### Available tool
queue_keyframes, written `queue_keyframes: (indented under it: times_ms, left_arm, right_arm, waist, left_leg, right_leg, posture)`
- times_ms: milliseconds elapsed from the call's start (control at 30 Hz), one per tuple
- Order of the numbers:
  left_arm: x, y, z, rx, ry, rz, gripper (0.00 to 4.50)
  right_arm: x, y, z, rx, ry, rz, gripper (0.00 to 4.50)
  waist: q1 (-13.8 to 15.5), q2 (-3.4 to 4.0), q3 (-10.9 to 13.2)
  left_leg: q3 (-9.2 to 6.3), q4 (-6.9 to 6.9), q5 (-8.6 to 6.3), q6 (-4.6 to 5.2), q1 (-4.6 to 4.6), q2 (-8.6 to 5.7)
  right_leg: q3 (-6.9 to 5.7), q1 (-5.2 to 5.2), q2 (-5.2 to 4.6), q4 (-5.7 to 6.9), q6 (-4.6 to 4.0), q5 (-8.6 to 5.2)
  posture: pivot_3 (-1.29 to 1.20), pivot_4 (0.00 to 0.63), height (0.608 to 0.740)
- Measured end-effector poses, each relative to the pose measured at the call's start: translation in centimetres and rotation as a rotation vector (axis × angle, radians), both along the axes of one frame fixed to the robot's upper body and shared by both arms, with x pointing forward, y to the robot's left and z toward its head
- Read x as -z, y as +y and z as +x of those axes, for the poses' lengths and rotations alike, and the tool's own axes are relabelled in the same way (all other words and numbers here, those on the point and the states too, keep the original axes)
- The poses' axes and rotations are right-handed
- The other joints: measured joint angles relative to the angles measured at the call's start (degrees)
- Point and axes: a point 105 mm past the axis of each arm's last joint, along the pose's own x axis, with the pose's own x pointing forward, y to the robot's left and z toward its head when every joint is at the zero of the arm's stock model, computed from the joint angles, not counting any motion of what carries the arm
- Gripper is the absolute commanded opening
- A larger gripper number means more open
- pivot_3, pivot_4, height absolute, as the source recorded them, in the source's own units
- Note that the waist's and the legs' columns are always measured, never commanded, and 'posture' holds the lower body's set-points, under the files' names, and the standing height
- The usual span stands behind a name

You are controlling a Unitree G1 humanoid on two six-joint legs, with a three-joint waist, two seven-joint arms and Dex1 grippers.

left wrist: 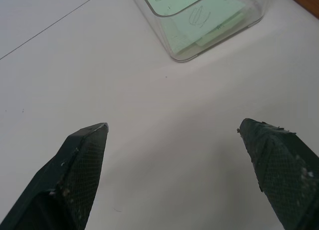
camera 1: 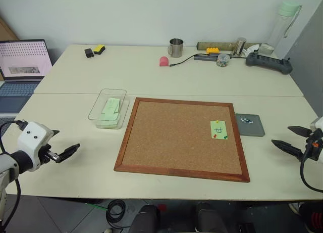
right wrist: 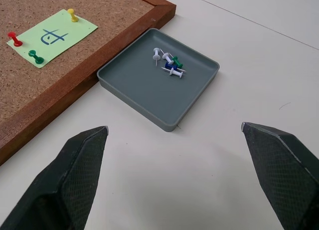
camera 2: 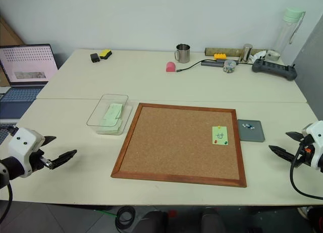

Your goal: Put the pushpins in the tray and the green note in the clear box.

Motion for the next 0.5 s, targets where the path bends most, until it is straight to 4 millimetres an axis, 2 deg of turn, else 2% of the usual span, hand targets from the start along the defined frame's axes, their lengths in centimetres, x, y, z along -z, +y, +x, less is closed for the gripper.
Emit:
queue_keyframes:
  times_ms: [500]
  left_arm:
    - [0.03,-0.63,0.06,0.021,0.015,-0.037,4.46]
  right_arm:
    - [-0.09,0.00,0.03,0.000,-0.004,0.002,4.50]
  waist:
    - [0.01,0.00,0.00]
  left_leg:
    - [0.00,0.02,0.00,0.00,0.01,0.01]
  right_leg:
    - [0.00,0.01,0.01,0.01,-0.01,0.01]
  posture:
    - [0.00,0.150,0.740]
